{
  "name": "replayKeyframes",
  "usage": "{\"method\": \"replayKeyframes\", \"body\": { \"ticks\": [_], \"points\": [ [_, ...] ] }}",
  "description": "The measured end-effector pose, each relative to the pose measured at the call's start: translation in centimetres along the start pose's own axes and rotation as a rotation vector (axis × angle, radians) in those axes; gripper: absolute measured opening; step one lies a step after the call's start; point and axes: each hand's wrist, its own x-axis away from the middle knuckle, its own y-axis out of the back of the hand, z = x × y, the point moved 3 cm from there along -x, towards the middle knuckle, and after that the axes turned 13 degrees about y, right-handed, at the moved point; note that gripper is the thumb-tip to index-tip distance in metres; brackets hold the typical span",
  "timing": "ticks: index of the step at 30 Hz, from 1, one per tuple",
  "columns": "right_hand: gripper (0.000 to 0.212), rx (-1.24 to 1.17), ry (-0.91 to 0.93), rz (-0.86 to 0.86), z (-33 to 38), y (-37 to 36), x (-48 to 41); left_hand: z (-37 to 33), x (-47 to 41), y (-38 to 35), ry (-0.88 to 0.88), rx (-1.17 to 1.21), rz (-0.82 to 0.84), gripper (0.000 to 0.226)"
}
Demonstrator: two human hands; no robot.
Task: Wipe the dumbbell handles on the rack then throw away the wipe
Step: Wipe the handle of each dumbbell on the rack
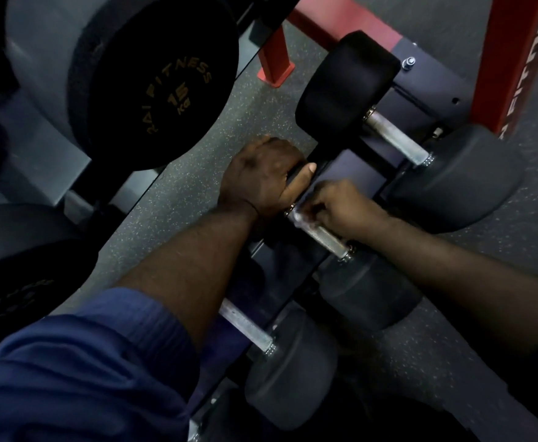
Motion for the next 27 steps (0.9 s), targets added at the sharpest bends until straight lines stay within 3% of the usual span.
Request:
{"method": "replayKeyframes", "body": {
  "ticks": [2,5,8,10,14,16,20,23,27],
  "points": [
    [0.018,-0.127,-0.260,-0.203,-1.0,-1.6,-0.5,-0.2,0.1,0.0,-0.005,-0.001,0.011,0.050],
    [0.011,-0.302,-0.407,-0.157,-2.4,-2.7,0.3,-0.1,0.0,0.2,-0.006,0.021,0.012,0.047],
    [0.006,-0.143,-0.452,0.121,-3.4,-1.2,0.7,-0.3,-0.1,0.4,0.004,0.041,-0.005,0.043],
    [0.008,-0.124,-0.470,0.189,-3.2,-1.9,-0.6,-0.2,0.1,0.3,0.004,0.048,0.003,0.042],
    [0.020,-0.757,-0.593,0.089,-2.3,-4.8,-2.5,-0.2,0.1,-0.1,-0.002,0.014,0.048,0.045],
    [0.027,-1.030,-0.660,0.199,-2.1,-4.7,-1.5,-0.2,0.3,0.1,-0.001,0.014,0.031,0.045],
    [0.028,-1.126,-0.712,0.368,-3.7,-4.0,-1.1,-0.1,0.1,0.3,0.002,0.012,0.030,0.046],
    [0.035,-1.268,-0.758,0.340,-3.0,-4.9,-2.4,-0.2,0.2,0.3,-0.001,0.029,0.030,0.043],
    [0.035,-1.209,-0.706,0.264,-2.9,-4.8,-2.0,-0.3,0.1,0.3,0.013,0.005,0.049,0.045]
  ]
}}
